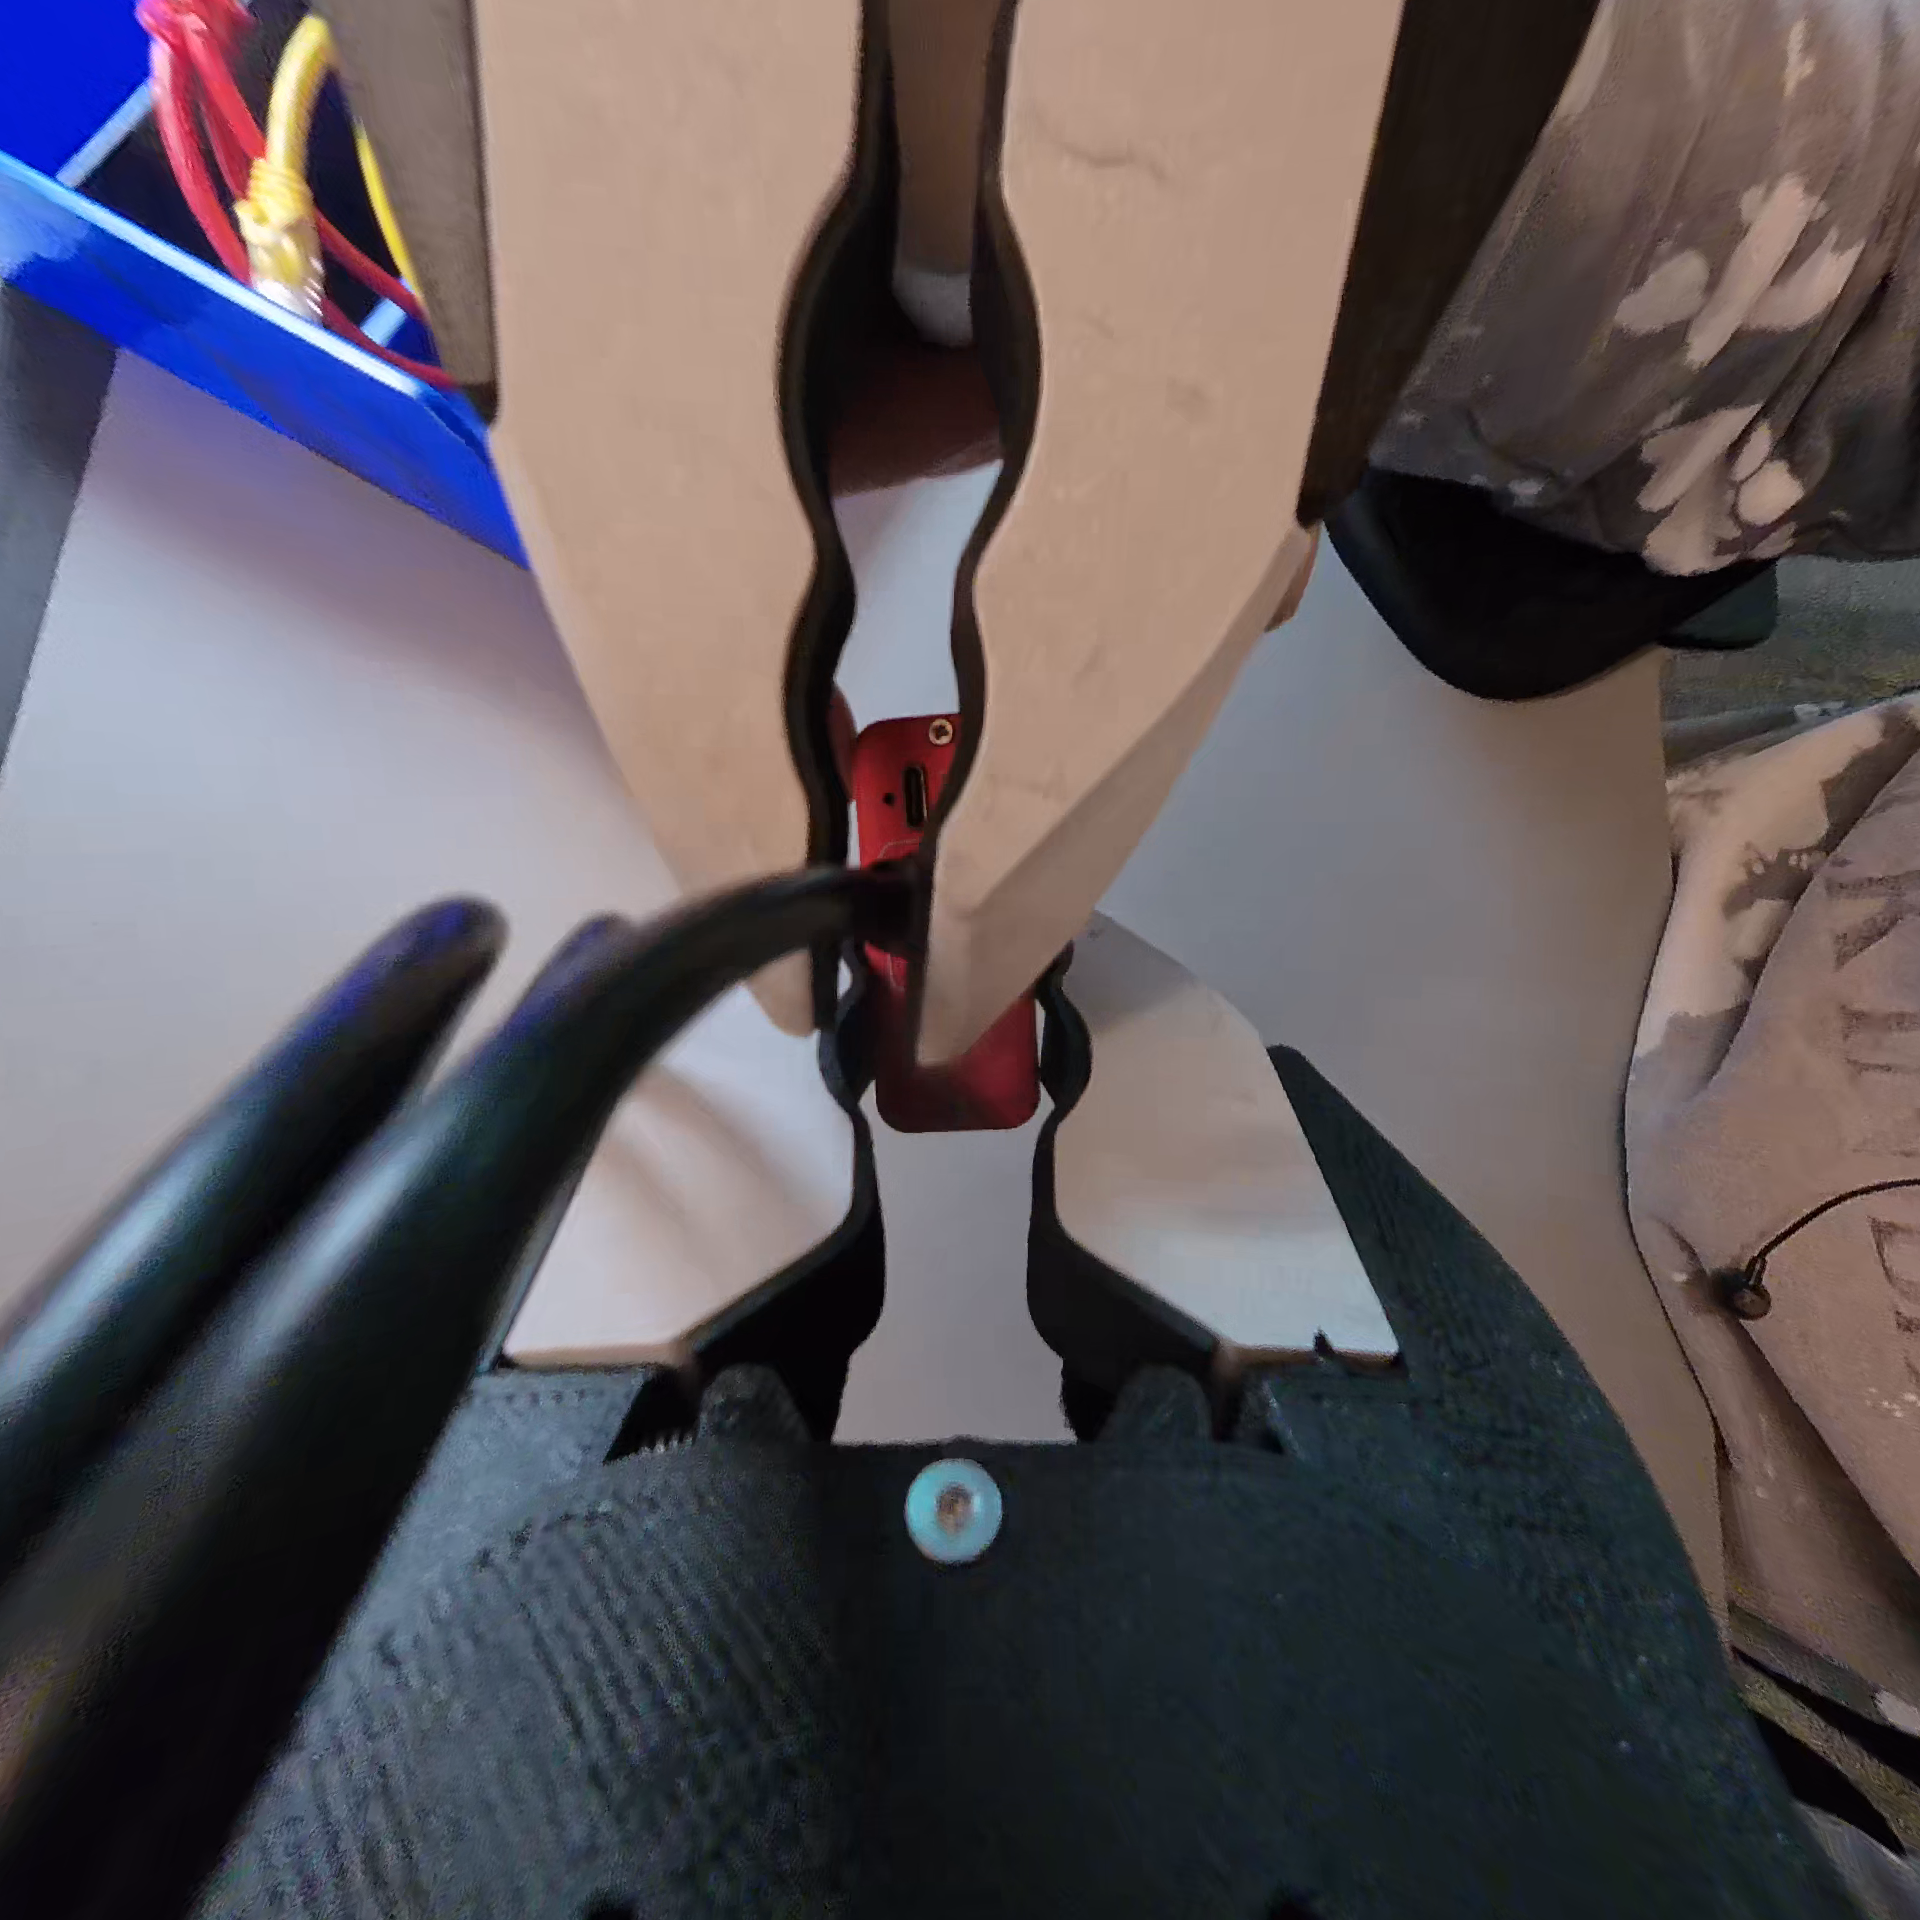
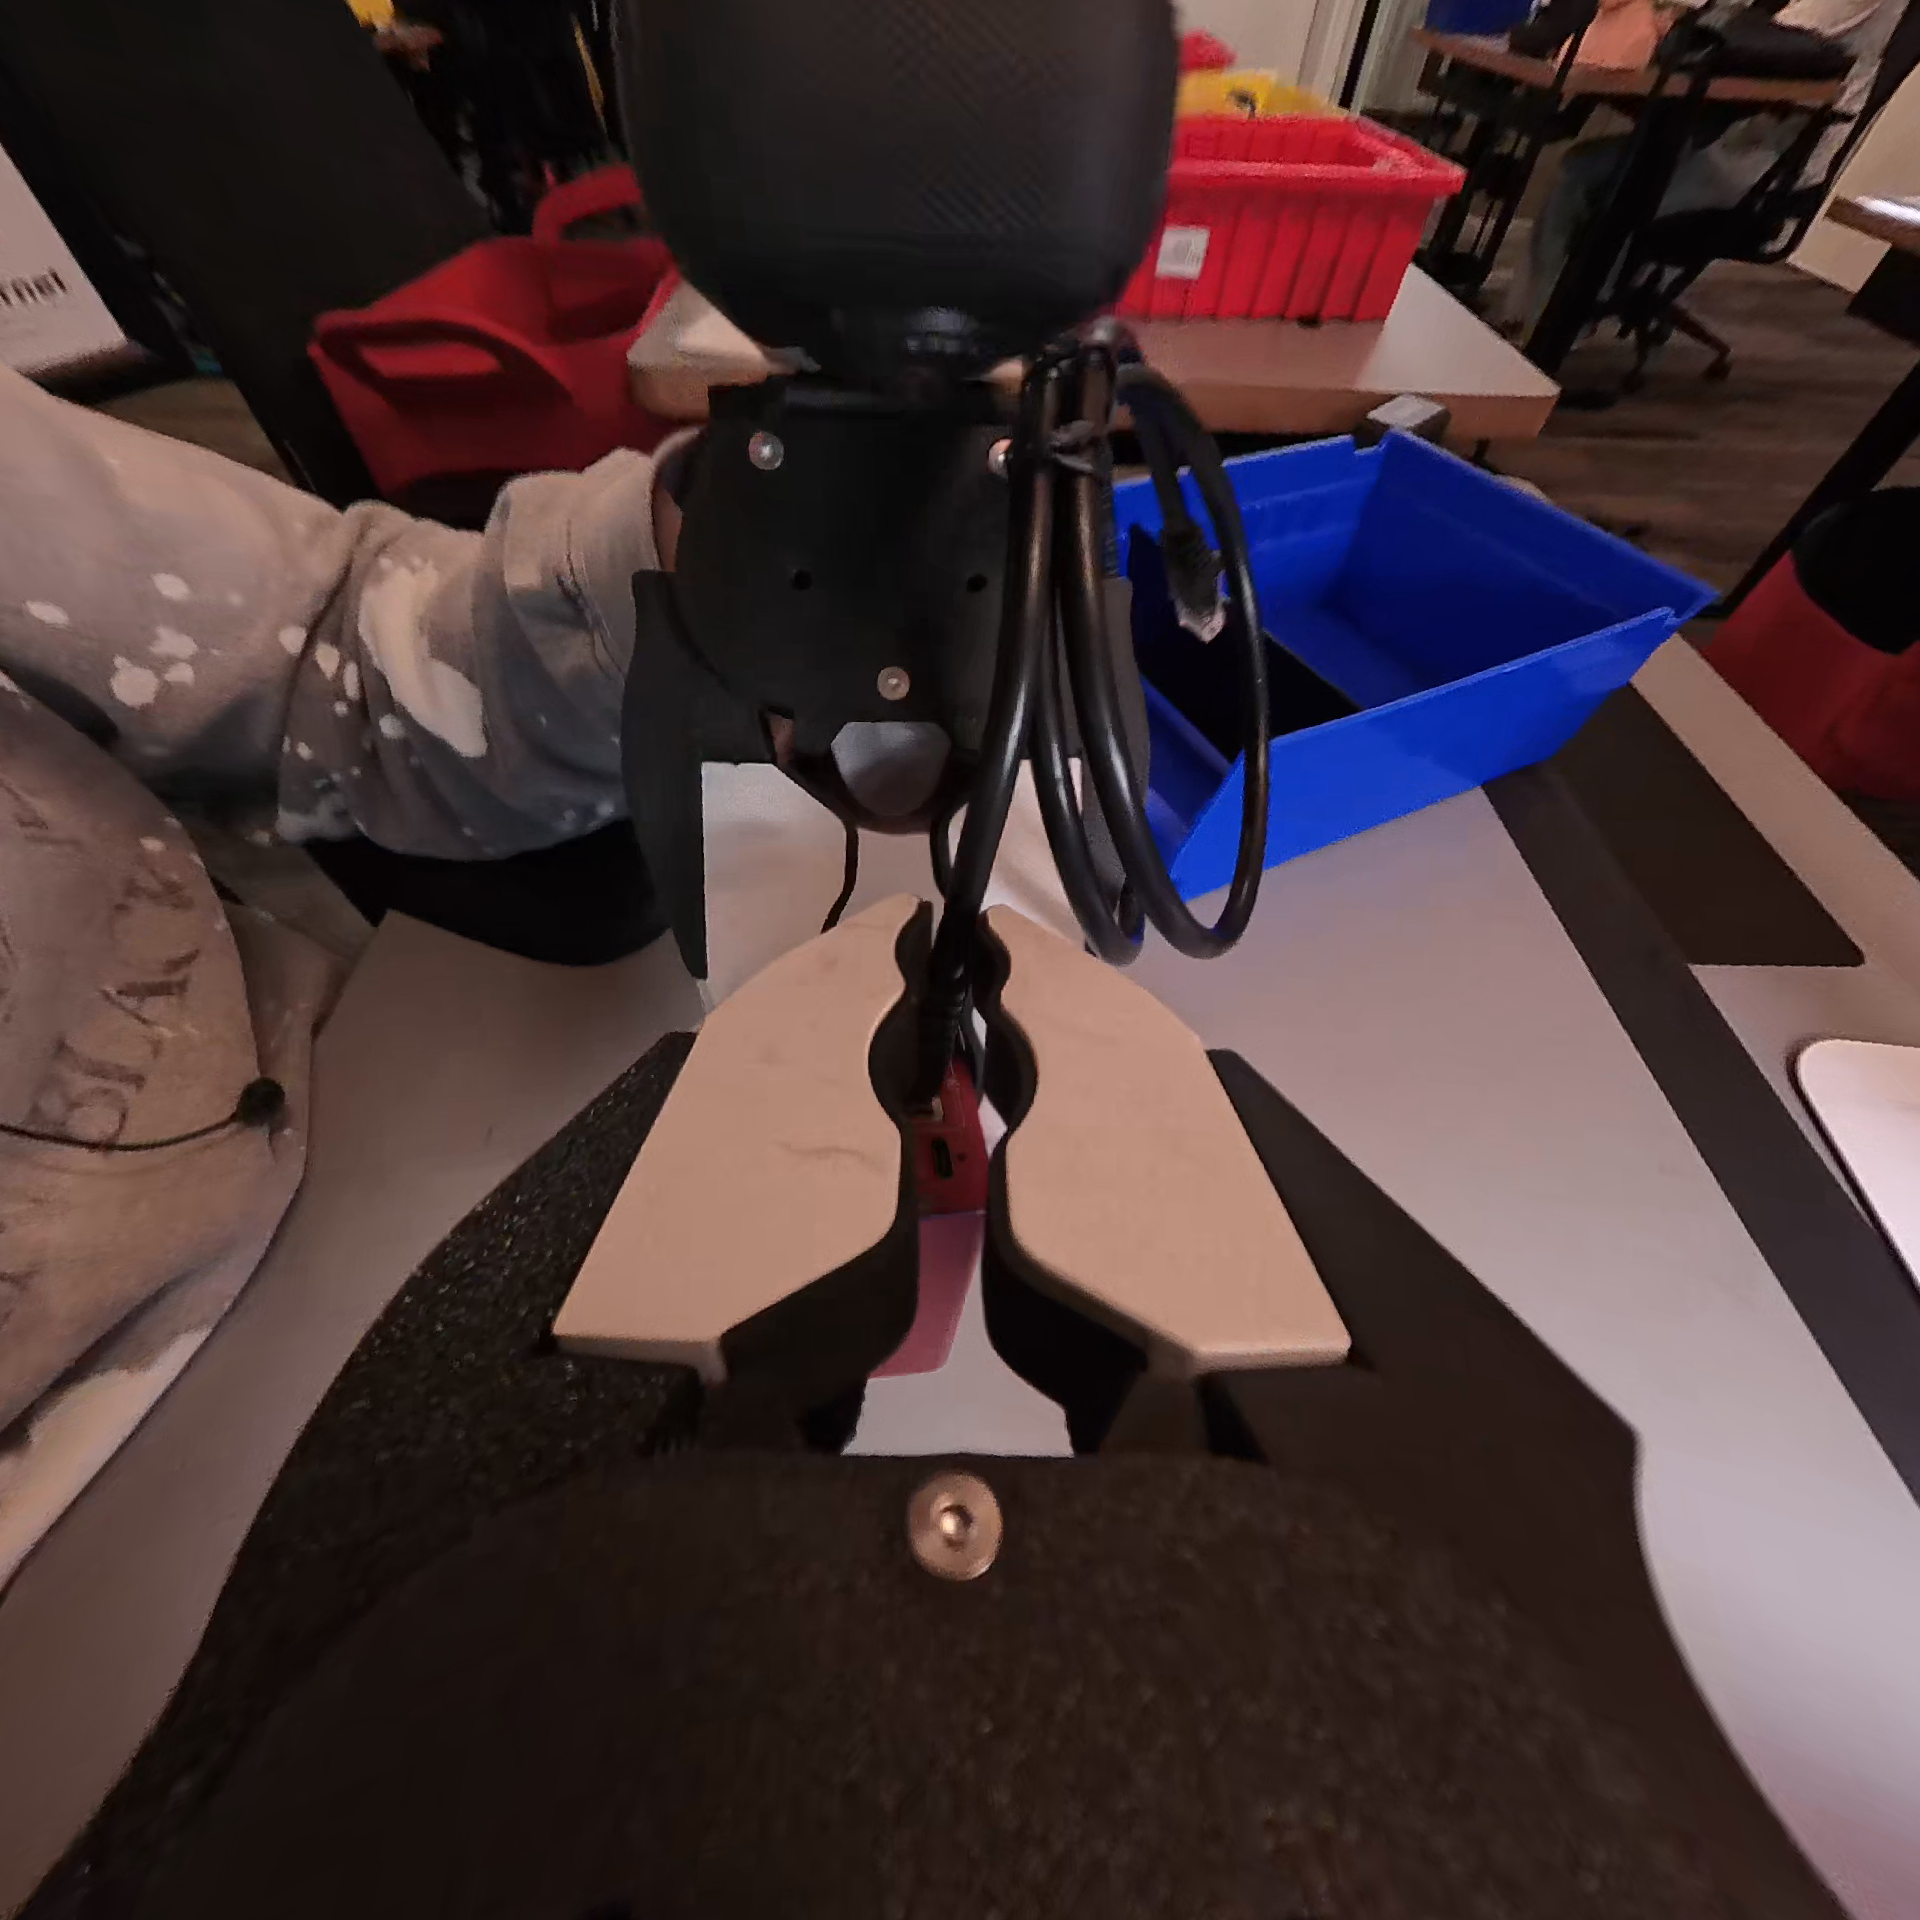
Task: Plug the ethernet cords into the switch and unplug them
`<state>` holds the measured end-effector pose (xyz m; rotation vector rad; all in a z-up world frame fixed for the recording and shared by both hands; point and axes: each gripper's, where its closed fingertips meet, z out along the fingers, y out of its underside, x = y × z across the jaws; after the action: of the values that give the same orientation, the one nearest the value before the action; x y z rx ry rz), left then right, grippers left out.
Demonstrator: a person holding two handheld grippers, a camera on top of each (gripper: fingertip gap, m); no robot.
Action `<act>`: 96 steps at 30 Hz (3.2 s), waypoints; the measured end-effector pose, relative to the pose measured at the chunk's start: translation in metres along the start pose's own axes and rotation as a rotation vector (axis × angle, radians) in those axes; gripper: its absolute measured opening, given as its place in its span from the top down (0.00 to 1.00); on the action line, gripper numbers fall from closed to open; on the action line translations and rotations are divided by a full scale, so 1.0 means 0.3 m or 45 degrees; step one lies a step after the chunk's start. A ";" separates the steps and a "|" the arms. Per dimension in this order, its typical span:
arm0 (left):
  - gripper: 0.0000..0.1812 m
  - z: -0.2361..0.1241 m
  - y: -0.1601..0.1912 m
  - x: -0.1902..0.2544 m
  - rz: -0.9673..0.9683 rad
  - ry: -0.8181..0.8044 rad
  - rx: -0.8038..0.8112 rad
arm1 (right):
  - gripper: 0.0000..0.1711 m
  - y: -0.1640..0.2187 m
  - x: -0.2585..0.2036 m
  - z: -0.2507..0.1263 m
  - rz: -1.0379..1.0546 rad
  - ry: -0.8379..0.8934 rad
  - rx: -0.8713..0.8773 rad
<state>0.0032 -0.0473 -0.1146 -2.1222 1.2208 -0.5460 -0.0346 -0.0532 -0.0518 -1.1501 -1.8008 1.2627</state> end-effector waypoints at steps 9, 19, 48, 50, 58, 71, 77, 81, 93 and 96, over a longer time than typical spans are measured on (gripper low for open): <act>0.84 -0.152 -0.180 -0.028 -0.112 0.109 0.614 | 0.97 -0.156 0.043 -0.080 0.242 -0.026 0.483; 0.78 -0.228 -0.276 -0.032 -0.177 0.224 1.047 | 0.97 -0.293 0.059 -0.240 0.309 -0.021 1.020; 0.84 -0.243 -0.252 -0.055 -0.257 0.084 0.852 | 0.93 -0.118 0.098 -0.258 0.112 0.061 0.501; 0.84 -0.244 -0.253 -0.053 -0.255 0.091 0.853 | 0.85 -0.110 0.068 -0.263 0.122 -0.034 0.490; 0.84 -0.283 -0.219 -0.030 -0.209 0.125 0.758 | 0.73 -0.073 0.025 -0.155 0.135 -0.118 0.365; 0.83 -0.350 -0.289 -0.001 -0.106 0.137 1.035 | 0.86 -0.195 -0.004 -0.140 0.127 -0.126 0.692; 0.84 -0.365 -0.303 0.004 -0.063 0.081 1.048 | 0.87 -0.205 -0.009 -0.127 0.106 -0.076 0.656; 0.84 -0.366 -0.299 -0.001 -0.067 0.056 1.023 | 0.88 -0.217 0.000 -0.162 0.084 -0.033 0.667; 0.84 -0.368 -0.290 -0.015 -0.101 0.049 1.008 | 0.90 -0.215 0.011 -0.172 0.067 0.010 0.597; 0.84 -0.373 -0.283 -0.040 -0.079 -0.065 0.997 | 0.90 -0.210 0.041 -0.158 0.109 0.099 0.549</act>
<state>-0.0197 -0.0392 0.0243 -1.4909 0.7331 -0.8271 -0.0167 -0.0335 0.0236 -1.0197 -1.3444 1.5399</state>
